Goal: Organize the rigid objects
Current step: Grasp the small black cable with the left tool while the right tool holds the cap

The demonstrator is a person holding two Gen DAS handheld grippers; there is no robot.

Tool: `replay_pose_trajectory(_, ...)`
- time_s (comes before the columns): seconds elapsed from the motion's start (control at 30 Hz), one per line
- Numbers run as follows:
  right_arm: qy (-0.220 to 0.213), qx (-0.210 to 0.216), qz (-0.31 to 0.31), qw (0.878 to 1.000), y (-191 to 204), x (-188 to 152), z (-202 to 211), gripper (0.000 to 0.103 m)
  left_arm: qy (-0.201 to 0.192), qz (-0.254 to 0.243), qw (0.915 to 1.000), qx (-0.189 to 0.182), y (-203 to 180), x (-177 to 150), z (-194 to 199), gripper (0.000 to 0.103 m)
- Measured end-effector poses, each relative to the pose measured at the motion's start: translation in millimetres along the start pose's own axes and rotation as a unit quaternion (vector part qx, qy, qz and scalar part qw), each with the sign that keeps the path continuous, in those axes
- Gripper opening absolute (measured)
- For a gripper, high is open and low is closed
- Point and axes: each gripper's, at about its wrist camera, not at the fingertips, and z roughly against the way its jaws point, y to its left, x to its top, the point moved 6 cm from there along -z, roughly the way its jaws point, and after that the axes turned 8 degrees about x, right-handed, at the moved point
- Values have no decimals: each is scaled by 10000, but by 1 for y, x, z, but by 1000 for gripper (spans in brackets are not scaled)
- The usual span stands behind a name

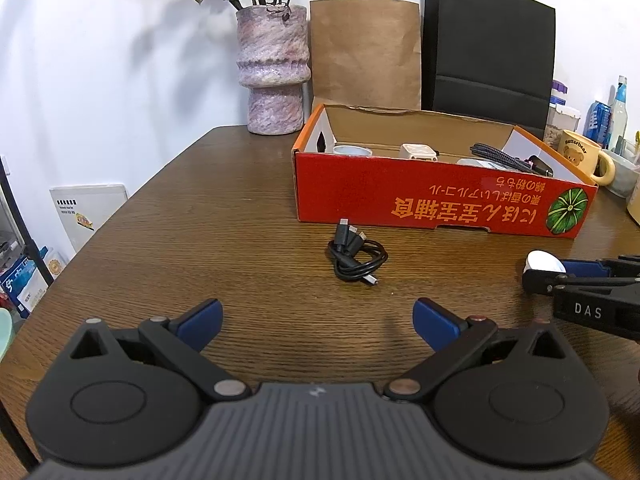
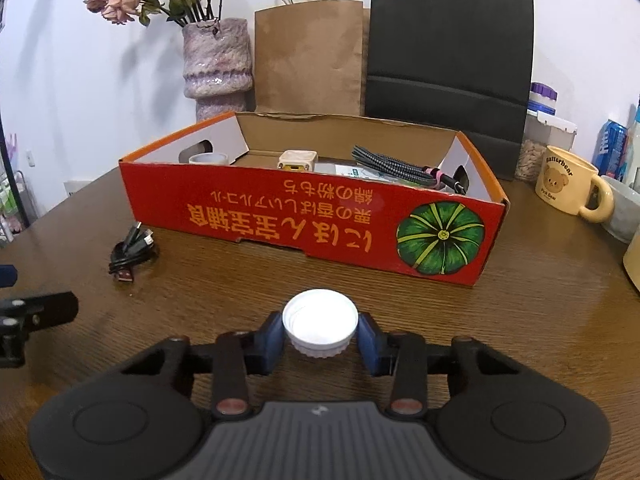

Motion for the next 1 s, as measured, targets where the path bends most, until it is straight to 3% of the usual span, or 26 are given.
replay_pose_trajectory(1.0,-806,125,-4,9967,-2,25,4,39,339,122,9989,314,-15,22,-55,103)
